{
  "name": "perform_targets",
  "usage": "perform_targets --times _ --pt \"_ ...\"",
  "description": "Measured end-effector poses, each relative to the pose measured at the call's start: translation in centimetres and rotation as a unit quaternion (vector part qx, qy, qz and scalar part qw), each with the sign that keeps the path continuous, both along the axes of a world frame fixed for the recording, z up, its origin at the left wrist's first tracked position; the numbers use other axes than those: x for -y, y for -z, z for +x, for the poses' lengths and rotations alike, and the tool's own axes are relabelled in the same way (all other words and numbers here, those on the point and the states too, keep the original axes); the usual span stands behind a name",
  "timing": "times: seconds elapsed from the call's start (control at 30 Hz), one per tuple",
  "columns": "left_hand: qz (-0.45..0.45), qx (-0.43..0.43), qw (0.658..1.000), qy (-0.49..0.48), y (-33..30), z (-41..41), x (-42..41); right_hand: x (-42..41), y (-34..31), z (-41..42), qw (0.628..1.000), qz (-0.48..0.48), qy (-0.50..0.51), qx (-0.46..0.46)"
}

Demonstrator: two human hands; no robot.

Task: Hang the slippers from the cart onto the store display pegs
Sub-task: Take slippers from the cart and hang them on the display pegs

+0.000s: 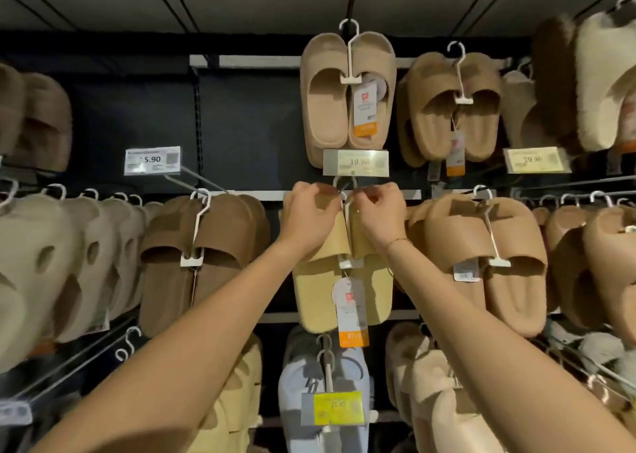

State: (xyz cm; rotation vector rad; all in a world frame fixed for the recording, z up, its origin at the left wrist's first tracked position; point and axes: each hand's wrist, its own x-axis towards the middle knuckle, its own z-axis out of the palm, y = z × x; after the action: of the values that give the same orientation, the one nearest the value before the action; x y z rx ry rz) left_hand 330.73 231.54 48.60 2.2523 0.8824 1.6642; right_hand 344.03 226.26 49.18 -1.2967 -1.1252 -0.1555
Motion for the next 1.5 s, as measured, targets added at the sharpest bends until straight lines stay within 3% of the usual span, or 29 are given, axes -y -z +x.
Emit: perform_targets --times 0.17,0.33,0.47,0.57,0.63,0.73,0.8,0.83,0.87,0.93,0.97,1.07,1.17,1.27,1.5 --pt "-0.039 -0.141 0.987 -0.058 1.7 0.7 -2.9 -3.2 1.0 0.8 0.995 -0.066 0.055 0.046" --pt "-0.036 -0.172 0.98 -0.089 2.7 1.1 -2.2 -2.6 0.0 1.7 0.987 -0.108 0.065 0.1" --pt "0.14 -0.207 0.944 -0.217 3.7 0.3 1.5 2.6 0.9 2.6 0.967 -0.107 0.141 0.181" --pt "0.218 -0.275 0.929 -0.118 4.2 0.2 5.0 7.9 2.1 3.7 0.942 -0.215 0.188 0.175" --pt "0.133 -0.394 0.909 -0.024 5.0 1.2 7.9 12.9 3.2 4.4 0.935 -0.287 0.197 0.069" --pt "-0.074 -0.586 0.802 0.086 6.7 4.1 13.0 20.3 5.8 6.0 0.902 -0.39 0.145 -0.111" --pt "-0.134 -0.644 0.742 0.135 8.4 6.4 16.3 25.5 7.7 6.6 0.831 -0.531 0.137 -0.093" --pt "-0.121 -0.649 0.735 0.153 9.4 7.7 17.8 28.1 9.0 6.6 0.799 -0.574 0.147 -0.107" --pt "-0.092 -0.642 0.742 0.17 10.6 9.1 19.5 30.5 9.8 7.1 0.796 -0.572 0.158 -0.118" --pt "-0.052 -0.611 0.761 0.211 13.0 11.8 23.2 35.7 12.4 9.0 0.826 -0.513 0.217 -0.085" --pt "-0.05 -0.598 0.765 0.236 14.3 13.0 25.3 38.3 13.7 9.5 0.822 -0.509 0.248 -0.064" --pt "-0.03 -0.578 0.764 0.286 18.8 17.0 31.8 43.3 17.3 11.1 0.664 -0.718 0.208 -0.011" --pt "-0.013 -0.596 0.727 0.341 24.3 21.7 37.5 47.9 21.8 15.1 0.606 -0.769 0.204 -0.004" --pt "-0.02 -0.631 0.676 0.379 29.6 26.2 43.1 53.7 26.7 17.7 0.592 -0.773 0.227 -0.012" --pt "-0.041 -0.68 0.602 0.418 42.7 37.7 53.6 65.0 39.8 27.1 0.581 -0.769 0.238 -0.119"
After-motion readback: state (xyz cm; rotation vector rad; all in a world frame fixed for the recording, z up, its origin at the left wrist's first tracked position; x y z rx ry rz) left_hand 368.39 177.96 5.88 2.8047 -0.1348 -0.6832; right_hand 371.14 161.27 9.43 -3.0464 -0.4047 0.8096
